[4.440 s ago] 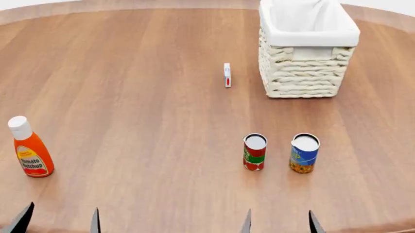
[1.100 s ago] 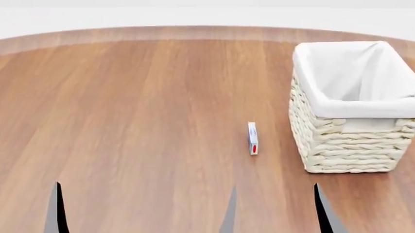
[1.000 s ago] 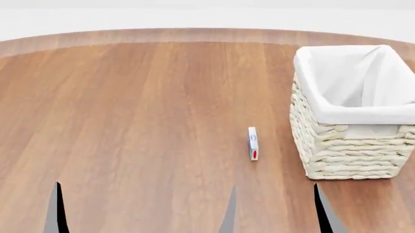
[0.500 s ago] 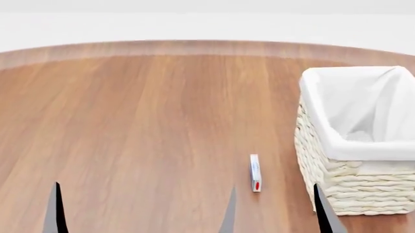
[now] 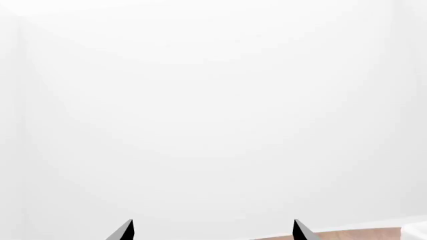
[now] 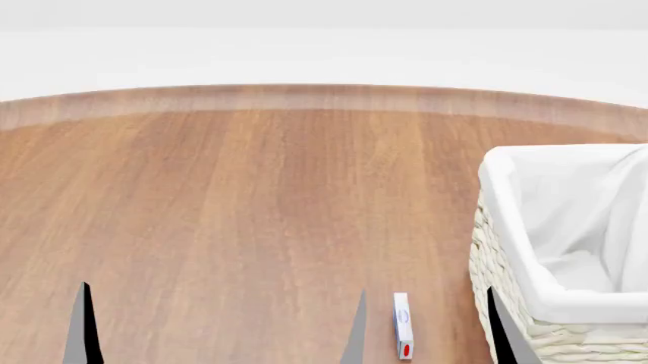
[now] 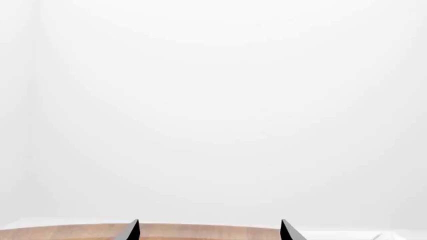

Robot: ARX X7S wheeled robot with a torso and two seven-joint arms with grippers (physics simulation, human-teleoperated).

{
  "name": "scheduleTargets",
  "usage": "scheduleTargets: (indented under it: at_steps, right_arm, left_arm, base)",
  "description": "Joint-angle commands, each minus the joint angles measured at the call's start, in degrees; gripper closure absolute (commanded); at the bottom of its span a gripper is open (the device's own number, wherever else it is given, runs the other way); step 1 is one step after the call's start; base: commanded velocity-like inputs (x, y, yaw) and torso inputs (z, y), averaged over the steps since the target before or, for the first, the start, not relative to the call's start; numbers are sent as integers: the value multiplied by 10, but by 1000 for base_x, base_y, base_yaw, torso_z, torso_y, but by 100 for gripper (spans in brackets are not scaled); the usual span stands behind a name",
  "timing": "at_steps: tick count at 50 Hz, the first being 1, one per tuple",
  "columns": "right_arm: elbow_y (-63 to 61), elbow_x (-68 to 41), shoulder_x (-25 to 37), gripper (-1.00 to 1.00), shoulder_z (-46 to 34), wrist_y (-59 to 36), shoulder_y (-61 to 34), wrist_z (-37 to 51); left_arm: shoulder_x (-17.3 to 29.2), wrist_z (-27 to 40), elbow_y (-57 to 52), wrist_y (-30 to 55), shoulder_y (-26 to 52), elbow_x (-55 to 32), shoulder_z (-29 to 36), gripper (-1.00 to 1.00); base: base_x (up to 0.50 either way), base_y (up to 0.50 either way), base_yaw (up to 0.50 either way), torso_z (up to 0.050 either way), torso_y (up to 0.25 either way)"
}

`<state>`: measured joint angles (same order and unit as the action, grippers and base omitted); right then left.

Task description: Pick up the cream cheese box, and put it in the basket.

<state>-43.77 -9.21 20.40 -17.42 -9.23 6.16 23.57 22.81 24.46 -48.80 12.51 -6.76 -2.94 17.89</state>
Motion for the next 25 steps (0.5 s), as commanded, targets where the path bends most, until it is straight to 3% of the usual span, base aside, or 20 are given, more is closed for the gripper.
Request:
scheduleTargets:
  at_steps: [1,7,16,25]
  right_arm:
    - [0,-1,2,-100,-2,0,-1,3]
    - [1,6,2,-100,-2,-18,-7,11]
    - [1,-9,-3,-100,12,-36,-21,21]
    - [22,-30,-13,-100,18,-145,-119,30]
  left_arm:
    - [2,1,4,-4,1,-2,0,-100]
    - [2,2,3,-2,1,-4,2,-100]
    - [0,8,0,24,6,-14,-5,-100]
    - [-7,23,6,39,12,-7,-8,-100]
  base:
    - [297,0,0,0,0]
    - [285,0,0,0,0]
    - [0,0,0,0,0]
    - [0,0,0,0,0]
